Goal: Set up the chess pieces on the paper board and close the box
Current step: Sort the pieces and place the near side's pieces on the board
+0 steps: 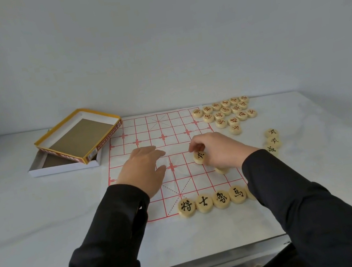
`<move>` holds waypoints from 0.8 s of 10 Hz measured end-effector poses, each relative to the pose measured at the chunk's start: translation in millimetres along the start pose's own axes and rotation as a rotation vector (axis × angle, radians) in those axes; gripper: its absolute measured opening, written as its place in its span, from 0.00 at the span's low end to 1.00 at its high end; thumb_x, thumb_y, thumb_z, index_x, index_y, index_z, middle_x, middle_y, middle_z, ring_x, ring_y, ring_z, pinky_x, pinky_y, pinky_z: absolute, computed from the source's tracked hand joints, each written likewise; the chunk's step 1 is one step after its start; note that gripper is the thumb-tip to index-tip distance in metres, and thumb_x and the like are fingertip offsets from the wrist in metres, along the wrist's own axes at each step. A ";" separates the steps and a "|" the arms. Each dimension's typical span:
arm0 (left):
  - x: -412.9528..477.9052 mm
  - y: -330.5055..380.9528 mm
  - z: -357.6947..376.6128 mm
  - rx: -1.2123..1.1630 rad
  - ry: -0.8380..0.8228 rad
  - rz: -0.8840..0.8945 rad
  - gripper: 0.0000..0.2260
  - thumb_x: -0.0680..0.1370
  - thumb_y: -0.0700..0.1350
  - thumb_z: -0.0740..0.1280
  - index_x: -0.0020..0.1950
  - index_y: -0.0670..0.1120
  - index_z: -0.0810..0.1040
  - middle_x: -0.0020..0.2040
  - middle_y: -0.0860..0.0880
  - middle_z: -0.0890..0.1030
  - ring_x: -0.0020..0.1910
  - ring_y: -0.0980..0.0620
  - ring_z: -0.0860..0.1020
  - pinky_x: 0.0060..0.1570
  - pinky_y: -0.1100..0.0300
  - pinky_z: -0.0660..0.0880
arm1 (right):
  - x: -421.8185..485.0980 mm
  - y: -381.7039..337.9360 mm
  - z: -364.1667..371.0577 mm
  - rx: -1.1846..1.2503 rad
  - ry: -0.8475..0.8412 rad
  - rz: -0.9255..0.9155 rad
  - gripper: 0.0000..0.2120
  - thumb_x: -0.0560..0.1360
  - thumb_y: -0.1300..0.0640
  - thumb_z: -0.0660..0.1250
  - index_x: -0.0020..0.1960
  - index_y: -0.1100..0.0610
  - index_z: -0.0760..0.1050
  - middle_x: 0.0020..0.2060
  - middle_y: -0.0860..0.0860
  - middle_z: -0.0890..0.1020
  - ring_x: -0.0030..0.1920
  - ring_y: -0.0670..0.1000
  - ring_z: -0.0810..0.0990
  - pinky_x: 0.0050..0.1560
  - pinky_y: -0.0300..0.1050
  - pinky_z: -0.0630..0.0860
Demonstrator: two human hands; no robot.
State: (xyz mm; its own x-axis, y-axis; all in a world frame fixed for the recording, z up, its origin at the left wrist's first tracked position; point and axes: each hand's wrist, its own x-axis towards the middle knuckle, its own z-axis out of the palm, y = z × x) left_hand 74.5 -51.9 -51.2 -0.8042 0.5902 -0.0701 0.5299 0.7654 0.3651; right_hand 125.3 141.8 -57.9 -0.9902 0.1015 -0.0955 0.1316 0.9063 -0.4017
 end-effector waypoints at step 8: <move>1.4 16.2 16.2 0.055 0.002 0.047 0.21 0.80 0.49 0.59 0.73 0.55 0.62 0.75 0.53 0.58 0.74 0.51 0.55 0.71 0.54 0.55 | -11.3 0.4 -2.2 -0.041 0.129 -0.015 0.18 0.73 0.56 0.70 0.62 0.54 0.74 0.59 0.50 0.76 0.59 0.48 0.74 0.59 0.43 0.72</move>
State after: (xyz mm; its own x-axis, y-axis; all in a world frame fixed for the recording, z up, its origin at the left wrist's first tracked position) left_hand 86.3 -34.6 -60.4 -0.7787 0.6253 -0.0519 0.5810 0.7498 0.3167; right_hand 136.5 141.9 -55.0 -0.9901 0.1370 0.0291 0.1171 0.9238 -0.3646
